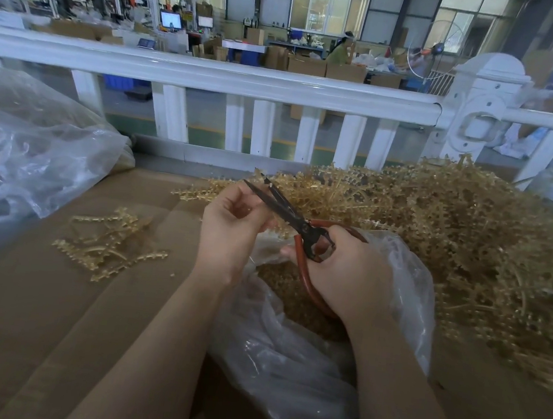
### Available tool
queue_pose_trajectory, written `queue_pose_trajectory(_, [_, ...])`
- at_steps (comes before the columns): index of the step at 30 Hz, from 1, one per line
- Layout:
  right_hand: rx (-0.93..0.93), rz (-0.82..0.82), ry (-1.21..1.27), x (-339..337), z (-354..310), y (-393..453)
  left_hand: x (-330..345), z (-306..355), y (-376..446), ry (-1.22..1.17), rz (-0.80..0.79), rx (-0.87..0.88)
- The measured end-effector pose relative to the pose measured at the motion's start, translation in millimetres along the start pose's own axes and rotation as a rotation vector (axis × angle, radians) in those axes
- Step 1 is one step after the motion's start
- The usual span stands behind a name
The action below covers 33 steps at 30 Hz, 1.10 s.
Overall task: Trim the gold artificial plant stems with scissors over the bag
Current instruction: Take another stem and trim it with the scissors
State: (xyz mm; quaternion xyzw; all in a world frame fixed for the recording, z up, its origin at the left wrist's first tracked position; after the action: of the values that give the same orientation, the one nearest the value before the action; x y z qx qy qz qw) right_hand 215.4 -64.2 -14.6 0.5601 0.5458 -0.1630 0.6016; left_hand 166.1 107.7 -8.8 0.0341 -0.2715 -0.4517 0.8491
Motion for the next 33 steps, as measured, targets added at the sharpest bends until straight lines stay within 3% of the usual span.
queue_pose_trajectory(5, [-0.012,0.032,0.025,-5,-3,-1,0,5,0,0.047,-0.052,0.079])
queue_pose_trajectory(13, [-0.019,0.027,-0.013,-1,-1,0,-1,-1,0,-0.119,-0.001,-0.037])
queue_pose_trajectory(23, [-0.012,0.027,-0.022,-2,-1,0,4,-1,-5,-0.025,-0.048,-0.03])
queue_pose_trajectory(33, [-0.012,-0.036,-0.002,1,0,2,4,-15,-1,-0.46,-0.047,-0.31])
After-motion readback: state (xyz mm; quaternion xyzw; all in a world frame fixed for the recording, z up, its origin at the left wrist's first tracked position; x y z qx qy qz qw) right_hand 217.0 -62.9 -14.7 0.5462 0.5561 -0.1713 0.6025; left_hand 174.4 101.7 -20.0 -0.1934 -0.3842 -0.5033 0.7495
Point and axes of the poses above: each hand's wrist, its own y-axis towards the middle knuckle, its own x-axis out of the palm, z = x × y, the point moved 5 cm from there along y, towards the middle knuckle, and after that the axes turned 15 degrees about -y, right-handed, at the moved point
